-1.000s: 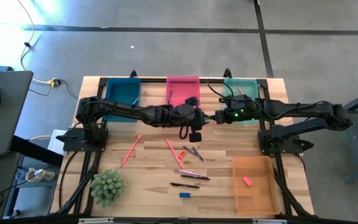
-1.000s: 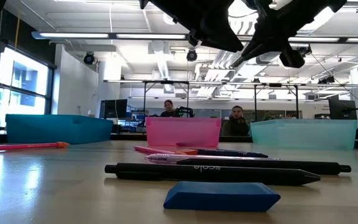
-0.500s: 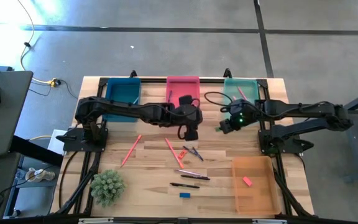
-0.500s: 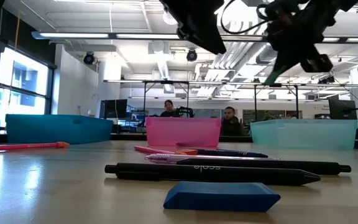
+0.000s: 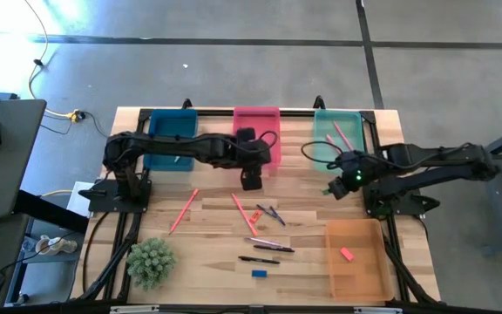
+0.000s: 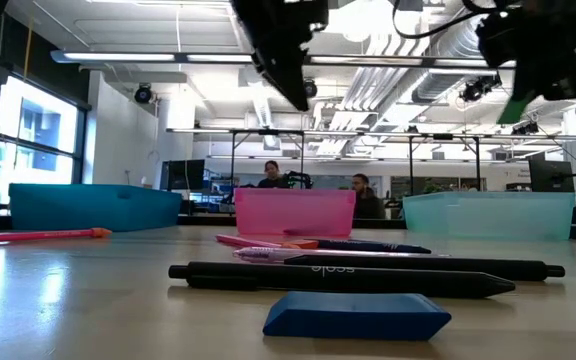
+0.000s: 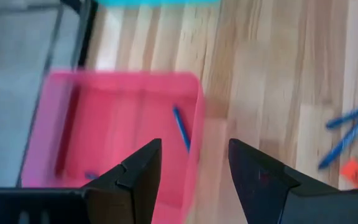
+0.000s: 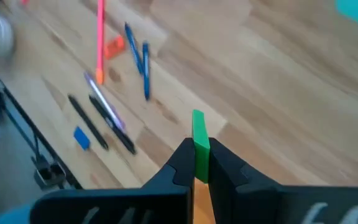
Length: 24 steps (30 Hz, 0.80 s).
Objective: Sort crayons/erasers/pens/pencils in bins
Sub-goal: Put the green eraser into the orange bin
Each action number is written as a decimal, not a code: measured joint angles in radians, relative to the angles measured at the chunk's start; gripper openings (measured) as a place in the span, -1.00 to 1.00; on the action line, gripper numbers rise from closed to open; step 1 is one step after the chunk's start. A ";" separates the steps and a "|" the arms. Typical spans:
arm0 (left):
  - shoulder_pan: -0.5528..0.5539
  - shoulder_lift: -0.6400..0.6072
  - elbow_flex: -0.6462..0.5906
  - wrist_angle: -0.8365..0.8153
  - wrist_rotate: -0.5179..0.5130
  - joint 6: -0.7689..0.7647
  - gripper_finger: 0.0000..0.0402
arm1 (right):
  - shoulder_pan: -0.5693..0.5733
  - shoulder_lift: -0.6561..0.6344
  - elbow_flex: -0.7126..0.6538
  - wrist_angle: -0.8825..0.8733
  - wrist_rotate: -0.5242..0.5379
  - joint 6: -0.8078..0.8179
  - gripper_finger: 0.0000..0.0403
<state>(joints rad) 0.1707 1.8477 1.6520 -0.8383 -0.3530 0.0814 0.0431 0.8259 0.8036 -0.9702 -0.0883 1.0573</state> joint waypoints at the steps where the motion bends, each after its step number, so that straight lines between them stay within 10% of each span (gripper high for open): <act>1: 0.006 0.000 0.000 -0.027 0.014 -0.008 -0.14 | 0.017 -0.004 0.000 -0.013 -0.004 0.000 -0.96; 24: 0.102 0.002 -0.001 -0.193 0.058 0.000 -0.14 | 0.548 0.020 -0.001 -0.065 0.051 0.226 -0.96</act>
<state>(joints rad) 0.2728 1.8496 1.6512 -1.0317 -0.2950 0.0815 0.5914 0.8460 0.8028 -1.0348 -0.0368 1.2837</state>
